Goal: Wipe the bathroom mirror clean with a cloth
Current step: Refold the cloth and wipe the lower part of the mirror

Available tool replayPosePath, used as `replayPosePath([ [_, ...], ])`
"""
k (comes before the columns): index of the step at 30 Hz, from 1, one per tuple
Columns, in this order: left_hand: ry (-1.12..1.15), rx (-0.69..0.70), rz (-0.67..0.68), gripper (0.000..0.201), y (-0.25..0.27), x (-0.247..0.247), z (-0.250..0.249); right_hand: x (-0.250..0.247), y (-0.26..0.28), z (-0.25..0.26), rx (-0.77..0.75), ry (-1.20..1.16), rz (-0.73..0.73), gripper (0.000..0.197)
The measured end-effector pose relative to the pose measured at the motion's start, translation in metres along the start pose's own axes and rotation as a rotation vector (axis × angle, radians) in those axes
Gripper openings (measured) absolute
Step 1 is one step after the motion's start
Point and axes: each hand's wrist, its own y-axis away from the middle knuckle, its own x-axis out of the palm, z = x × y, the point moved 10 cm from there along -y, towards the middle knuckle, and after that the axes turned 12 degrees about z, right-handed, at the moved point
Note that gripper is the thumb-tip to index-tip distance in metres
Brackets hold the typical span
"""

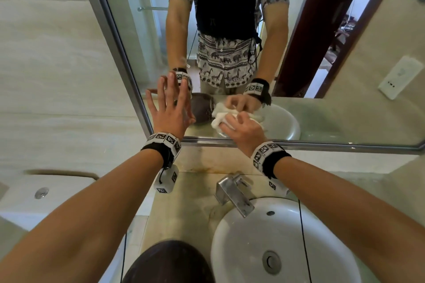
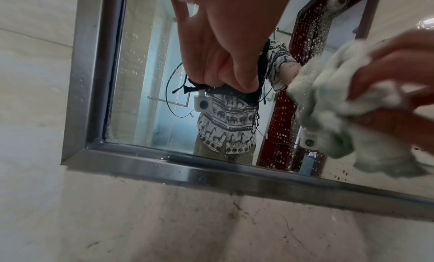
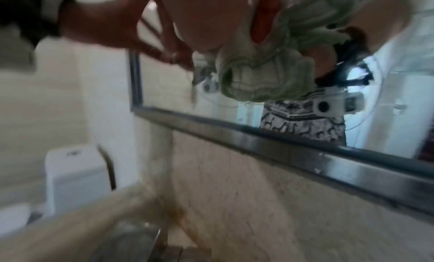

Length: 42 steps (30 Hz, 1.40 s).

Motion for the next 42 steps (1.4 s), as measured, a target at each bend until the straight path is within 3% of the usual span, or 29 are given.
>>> replayPosePath([
  [9, -0.024, -0.01, -0.016, 0.129, 0.0, -0.003, -0.001, 0.036, 0.003, 0.035, -0.289, 0.075, 0.146, 0.026],
  [12, -0.026, -0.019, 0.007, 0.131, 0.001, -0.002, 0.0, 0.048, 0.006, 0.043, -0.302, 0.036, 0.227, 0.029],
  [17, -0.008, 0.001, 0.042, 0.126, 0.005, -0.007, -0.001, 0.027, 0.007, 0.036, -0.3, -0.089, 0.233, 0.042],
  [19, -0.009, 0.006, 0.06, 0.125, 0.009, -0.009, 0.005, 0.005, 0.004, 0.019, -0.196, -0.165, 0.159, 0.043],
  [25, -0.054, -0.056, 0.157, 0.133, 0.017, -0.009, 0.049, -0.085, -0.008, -0.05, 0.296, -0.366, -0.243, 0.035],
  [29, -0.119, -0.058, 0.185, 0.137, 0.014, -0.004, 0.056, -0.096, -0.018, -0.068, 0.481, -0.379, -0.388, 0.04],
  [31, -0.122, -0.057, 0.184, 0.139, 0.012, 0.001, 0.057, -0.081, -0.027, -0.049, 0.431, -0.28, -0.371, 0.045],
  [35, -0.095, -0.051, 0.173, 0.138, 0.006, 0.008, 0.06, -0.043, -0.037, 0.008, 0.075, -0.109, -0.271, 0.044],
  [38, -0.082, -0.038, 0.163, 0.135, 0.005, 0.012, 0.062, -0.002, -0.028, 0.044, -0.126, -0.025, -0.115, 0.047],
  [40, -0.083, -0.027, 0.145, 0.132, 0.006, 0.012, 0.062, 0.032, -0.014, 0.061, -0.194, -0.025, -0.005, 0.054],
  [42, -0.093, -0.025, 0.133, 0.131, 0.005, 0.014, 0.064, 0.05, -0.008, 0.062, -0.159, -0.063, 0.02, 0.06],
])
